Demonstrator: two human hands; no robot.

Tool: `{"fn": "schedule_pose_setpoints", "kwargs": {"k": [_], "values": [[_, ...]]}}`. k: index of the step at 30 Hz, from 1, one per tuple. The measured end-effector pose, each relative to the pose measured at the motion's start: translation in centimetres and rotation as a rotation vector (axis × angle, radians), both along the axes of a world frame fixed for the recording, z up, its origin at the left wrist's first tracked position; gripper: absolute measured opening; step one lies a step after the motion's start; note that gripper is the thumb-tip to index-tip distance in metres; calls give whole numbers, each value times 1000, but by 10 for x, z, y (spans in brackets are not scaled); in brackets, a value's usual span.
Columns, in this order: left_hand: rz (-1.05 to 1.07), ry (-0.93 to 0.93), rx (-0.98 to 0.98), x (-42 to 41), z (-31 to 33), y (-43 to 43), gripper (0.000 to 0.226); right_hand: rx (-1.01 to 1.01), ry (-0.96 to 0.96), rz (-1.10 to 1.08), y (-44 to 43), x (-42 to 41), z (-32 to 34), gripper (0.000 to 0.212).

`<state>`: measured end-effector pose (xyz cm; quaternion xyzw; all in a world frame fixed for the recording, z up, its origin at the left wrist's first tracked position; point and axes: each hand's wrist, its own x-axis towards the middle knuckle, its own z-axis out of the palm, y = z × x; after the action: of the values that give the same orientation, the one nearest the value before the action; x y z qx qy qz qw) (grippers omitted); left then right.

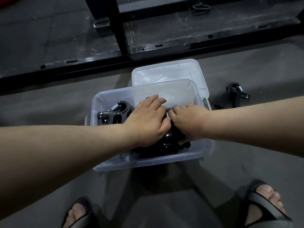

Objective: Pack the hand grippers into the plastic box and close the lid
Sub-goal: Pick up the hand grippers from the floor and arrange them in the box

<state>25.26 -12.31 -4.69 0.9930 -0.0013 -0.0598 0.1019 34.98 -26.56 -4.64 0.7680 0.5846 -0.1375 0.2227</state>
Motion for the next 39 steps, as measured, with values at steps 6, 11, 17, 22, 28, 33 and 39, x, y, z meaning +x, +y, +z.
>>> {"fn": "schedule_pose_setpoints", "kwargs": {"k": [6, 11, 17, 22, 28, 33, 39], "values": [[1, 21, -8, 0, 2, 0, 70, -30, 71, -33, 10, 4, 1, 103], [2, 13, -6, 0, 1, 0, 71, -13, -15, 30, 3, -5, -7, 112], [3, 15, -4, 0, 1, 0, 71, 59, -2, 24, 3, -3, -14, 90], [7, 12, 2, 0, 1, 0, 71, 21, -85, 85, -1, -6, -19, 112], [8, 14, -9, 0, 1, 0, 71, 35, -148, 72, -4, -8, -25, 109], [4, 16, -7, 0, 1, 0, 69, -94, 0, -26, 8, -6, -10, 100], [-4, 12, -2, 0, 0, 1, 67, -113, -8, -1, 32, 60, 33, 8]]}}
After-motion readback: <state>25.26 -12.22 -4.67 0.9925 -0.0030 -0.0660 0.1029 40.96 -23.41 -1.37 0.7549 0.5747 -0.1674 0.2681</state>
